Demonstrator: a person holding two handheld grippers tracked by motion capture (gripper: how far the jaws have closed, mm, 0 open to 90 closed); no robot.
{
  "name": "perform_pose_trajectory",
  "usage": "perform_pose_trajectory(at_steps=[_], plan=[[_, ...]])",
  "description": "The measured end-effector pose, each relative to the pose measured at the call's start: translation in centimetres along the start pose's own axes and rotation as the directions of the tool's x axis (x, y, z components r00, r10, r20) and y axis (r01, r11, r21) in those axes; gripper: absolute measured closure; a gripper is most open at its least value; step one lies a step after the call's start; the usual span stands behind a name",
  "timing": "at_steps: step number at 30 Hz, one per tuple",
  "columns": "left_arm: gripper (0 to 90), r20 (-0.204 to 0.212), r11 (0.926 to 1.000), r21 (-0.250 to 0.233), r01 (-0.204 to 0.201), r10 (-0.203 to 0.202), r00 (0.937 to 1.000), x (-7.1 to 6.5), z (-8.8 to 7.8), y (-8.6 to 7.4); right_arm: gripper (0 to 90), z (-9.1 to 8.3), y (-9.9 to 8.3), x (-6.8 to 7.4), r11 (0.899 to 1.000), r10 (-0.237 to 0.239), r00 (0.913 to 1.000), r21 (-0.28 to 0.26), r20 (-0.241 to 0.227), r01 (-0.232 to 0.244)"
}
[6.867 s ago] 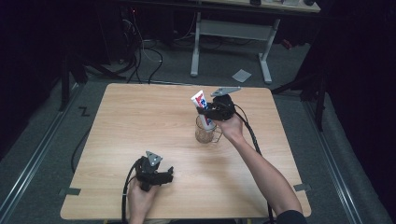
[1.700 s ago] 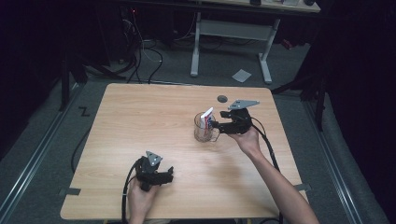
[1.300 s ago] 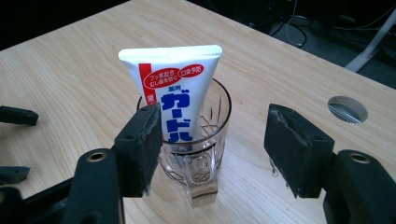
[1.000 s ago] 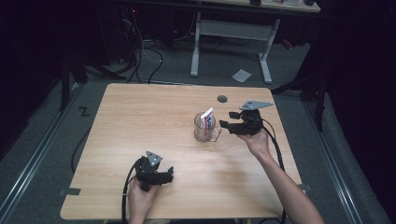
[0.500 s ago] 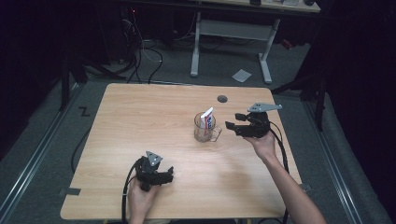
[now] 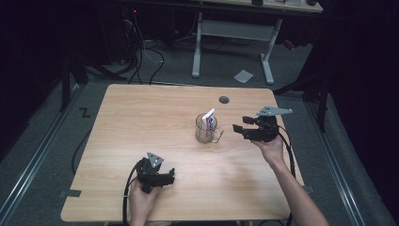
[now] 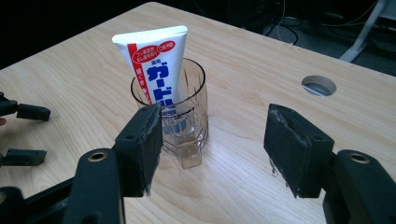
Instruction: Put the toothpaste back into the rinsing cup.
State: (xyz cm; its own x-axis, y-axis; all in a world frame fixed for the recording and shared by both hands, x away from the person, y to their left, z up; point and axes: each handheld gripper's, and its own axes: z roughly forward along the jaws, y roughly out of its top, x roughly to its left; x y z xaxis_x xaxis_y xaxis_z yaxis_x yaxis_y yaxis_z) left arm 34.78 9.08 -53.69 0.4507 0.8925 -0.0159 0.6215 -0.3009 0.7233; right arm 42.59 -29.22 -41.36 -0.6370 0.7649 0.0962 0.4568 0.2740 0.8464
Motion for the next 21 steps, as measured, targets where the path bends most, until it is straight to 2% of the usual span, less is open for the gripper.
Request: perform_pose_trajectory(at_steps=[12, 21], plan=[[11.0, 0.0, 1.0, -0.001, 0.001, -0.001, 1.0, 0.0, 0.0, 0.0, 37.5, -1.6, -1.5, -0.8, 0.999, 0.042, 0.9991, -0.017, -0.004, -0.042], [11.0, -0.001, 1.0, 0.0, 0.001, -0.001, 1.0, 0.0, 0.0, 0.0, 37.6, -2.0, -2.8, -1.1, 0.997, 0.07, 0.9975, -0.016, -0.004, -0.071]])
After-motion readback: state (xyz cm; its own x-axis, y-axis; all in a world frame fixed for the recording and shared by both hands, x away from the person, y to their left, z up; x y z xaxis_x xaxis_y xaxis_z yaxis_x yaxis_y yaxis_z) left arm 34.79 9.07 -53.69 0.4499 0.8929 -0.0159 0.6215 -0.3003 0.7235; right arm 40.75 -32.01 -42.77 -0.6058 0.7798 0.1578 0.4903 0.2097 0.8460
